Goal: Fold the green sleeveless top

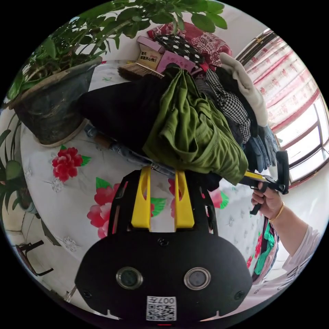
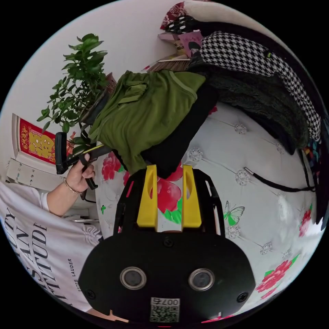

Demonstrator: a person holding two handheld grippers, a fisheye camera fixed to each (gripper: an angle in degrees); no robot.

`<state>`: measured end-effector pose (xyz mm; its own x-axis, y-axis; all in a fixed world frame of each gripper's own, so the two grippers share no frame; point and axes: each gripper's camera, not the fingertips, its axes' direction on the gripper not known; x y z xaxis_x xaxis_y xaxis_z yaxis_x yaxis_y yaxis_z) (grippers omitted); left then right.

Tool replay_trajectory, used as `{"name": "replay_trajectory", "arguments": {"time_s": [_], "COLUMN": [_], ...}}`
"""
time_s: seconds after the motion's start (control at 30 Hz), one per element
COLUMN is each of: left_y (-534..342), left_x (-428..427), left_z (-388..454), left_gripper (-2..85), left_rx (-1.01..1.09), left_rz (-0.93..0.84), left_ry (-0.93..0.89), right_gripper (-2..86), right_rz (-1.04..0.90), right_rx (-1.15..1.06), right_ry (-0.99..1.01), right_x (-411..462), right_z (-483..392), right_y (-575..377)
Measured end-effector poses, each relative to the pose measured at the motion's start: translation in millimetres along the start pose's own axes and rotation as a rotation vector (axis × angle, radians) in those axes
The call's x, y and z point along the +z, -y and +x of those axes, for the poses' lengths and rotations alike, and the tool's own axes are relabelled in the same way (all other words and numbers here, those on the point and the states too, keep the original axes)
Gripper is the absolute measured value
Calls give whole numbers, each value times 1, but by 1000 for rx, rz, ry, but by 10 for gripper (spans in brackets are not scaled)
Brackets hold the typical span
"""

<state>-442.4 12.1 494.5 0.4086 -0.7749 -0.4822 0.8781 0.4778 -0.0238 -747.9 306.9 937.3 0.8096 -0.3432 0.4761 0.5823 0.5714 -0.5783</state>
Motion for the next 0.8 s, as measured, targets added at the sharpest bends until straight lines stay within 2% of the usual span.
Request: {"name": "replay_trajectory", "arguments": {"time_s": [0.13, 0.23, 0.43, 0.5, 0.63, 0.73, 0.8], "left_y": [19, 31, 75, 63, 3, -44, -74], "left_x": [39, 62, 97, 97, 103, 112, 122], "left_z": [17, 22, 14, 16, 15, 31, 62], "left_gripper": [70, 63, 50, 40, 48, 51, 59], "left_rx": [4, -10, -56, -60, -62, 81, 306], "left_rz": [-18, 31, 129, 158, 125, 29, -74], "left_ry": [60, 118, 329, 422, 419, 361, 289], "right_gripper": [119, 119, 97, 86, 64, 47, 35], "right_rz": [-86, -79, -28, -50, -92, -62, -52], "right_rx": [-92, -127, -15, -12, -151, -235, -252], "right_ry": [-35, -76, 27, 29, -9, 0, 7], "right_x": [40, 54, 82, 93, 103, 80, 57], "right_z": [-19, -38, -67, -80, -115, -120, -120], "right_y": [44, 72, 154, 186, 225, 196, 160]}}
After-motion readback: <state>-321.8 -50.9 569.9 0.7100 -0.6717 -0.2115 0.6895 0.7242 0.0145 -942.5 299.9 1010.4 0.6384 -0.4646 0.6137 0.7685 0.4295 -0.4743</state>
